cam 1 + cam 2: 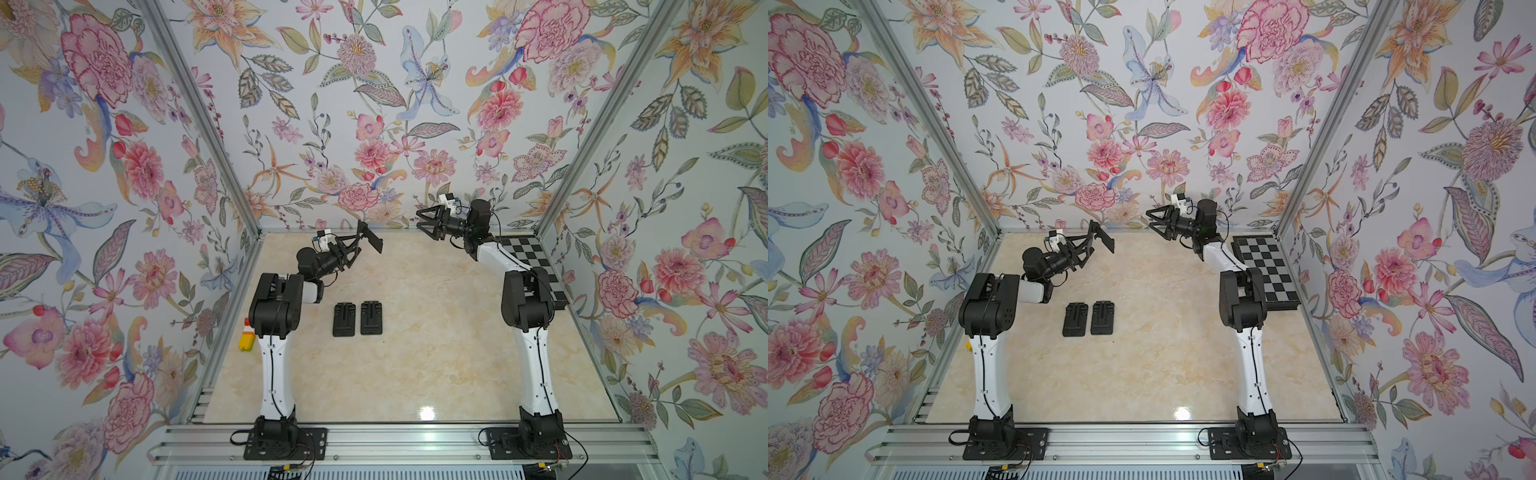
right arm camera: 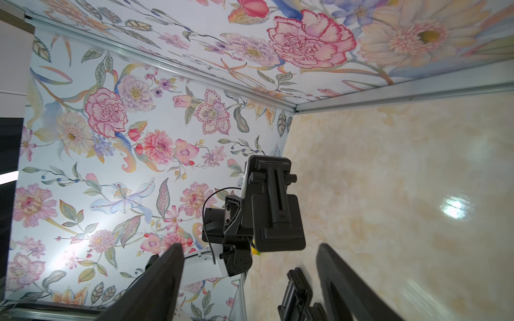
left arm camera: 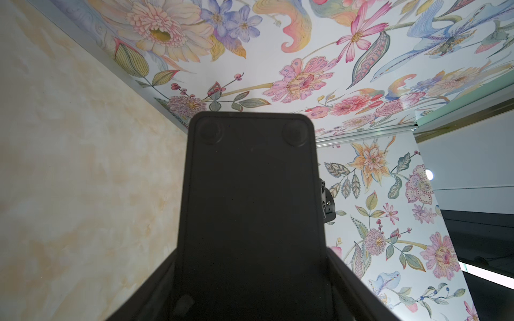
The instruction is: Open the phone stand
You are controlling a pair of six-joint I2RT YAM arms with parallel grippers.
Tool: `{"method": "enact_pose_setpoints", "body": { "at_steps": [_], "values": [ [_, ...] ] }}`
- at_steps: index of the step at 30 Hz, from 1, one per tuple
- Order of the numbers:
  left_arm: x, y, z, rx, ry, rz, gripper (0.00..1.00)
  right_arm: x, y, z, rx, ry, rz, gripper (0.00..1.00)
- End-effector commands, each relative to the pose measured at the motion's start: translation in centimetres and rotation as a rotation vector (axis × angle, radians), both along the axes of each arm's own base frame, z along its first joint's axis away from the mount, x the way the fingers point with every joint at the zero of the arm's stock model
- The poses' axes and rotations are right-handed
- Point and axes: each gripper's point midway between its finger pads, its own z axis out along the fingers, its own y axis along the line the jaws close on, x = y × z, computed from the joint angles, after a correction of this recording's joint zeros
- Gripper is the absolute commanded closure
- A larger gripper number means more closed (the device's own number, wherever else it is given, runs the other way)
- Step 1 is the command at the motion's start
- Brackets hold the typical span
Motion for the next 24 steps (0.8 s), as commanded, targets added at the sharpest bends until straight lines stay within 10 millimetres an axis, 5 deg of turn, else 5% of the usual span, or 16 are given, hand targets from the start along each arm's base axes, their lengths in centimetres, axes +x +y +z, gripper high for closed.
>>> {"method": "enact_pose_setpoints", "body": {
  "at_steps": [1, 11, 14, 24],
  "values": [
    [-0.5, -1.1, 4.0, 0.073, -0.117, -0.024, 1.0, -1.7, 1.1, 3.5, -0.186, -0.184, -0.022, 0.22],
    [-1.0, -2.2, 3.3, 0.164, -0.073, -0.039, 1.0, -3.0, 2.4, 3.1, -0.576, -0.386, -0.095, 0.26],
    [-1.3, -2.8, 3.2, 0.198, -0.061, -0.049, 1.0, -3.6, 3.2, 2.6, -0.631, -0.407, -0.083, 0.35],
    [-2.2, -4.3, 3.3, 0.35, -0.031, -0.102, 1.0, -5.2, 5.5, 0.4, -0.734, -0.433, -0.037, 0.41]
  ]
}}
